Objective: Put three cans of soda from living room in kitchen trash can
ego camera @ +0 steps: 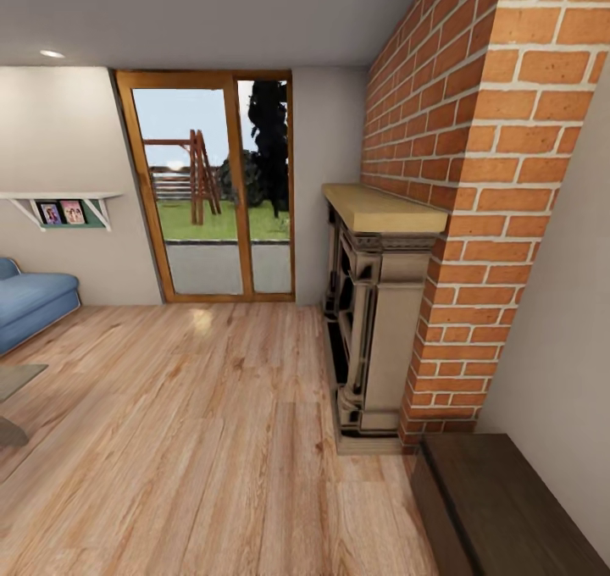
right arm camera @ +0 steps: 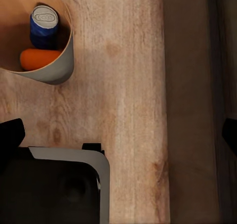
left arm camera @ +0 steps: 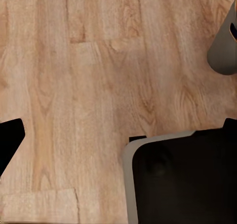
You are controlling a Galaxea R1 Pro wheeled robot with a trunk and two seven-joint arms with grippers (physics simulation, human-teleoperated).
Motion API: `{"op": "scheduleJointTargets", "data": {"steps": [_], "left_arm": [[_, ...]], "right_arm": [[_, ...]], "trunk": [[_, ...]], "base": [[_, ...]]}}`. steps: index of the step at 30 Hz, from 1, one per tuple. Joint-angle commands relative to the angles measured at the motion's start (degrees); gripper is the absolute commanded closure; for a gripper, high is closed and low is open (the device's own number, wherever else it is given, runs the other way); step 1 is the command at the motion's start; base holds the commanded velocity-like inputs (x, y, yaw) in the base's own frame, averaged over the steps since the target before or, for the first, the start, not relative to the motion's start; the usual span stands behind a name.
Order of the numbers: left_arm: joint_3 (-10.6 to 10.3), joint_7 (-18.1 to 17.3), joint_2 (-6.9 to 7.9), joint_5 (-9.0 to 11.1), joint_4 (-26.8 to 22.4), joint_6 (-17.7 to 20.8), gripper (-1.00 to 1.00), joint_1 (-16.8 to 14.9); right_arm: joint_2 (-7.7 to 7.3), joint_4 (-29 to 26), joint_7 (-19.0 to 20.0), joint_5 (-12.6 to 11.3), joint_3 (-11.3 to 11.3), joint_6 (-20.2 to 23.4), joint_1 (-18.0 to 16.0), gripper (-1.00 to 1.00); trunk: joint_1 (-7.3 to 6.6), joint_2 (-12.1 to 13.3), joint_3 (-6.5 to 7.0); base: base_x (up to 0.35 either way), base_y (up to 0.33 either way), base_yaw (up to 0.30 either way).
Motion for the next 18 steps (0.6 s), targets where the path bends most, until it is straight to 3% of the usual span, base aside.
{"op": "scheduleJointTargets", "data": {"steps": [1,18], "left_arm": [[0.05,0.18,-0.01,0.04,0.00,0.03,-1.00,-0.01],[0.00,1.63,-0.08,-0.02,-0.11,0.15,-1.00,-0.06]], "right_arm": [[0.07,-0.03,-0.02,0.00,0.01,0.02,0.00,-1.00],[-0.02,0.28,-0.04,0.19,0.40,0.45,0.00,-1.00]], "trunk": [[0.00,0.00,-0.01],[0.00,0.00,-0.02]], "base": [[0.000,0.000,0.001],[0.000,0.000,0.000]]}}
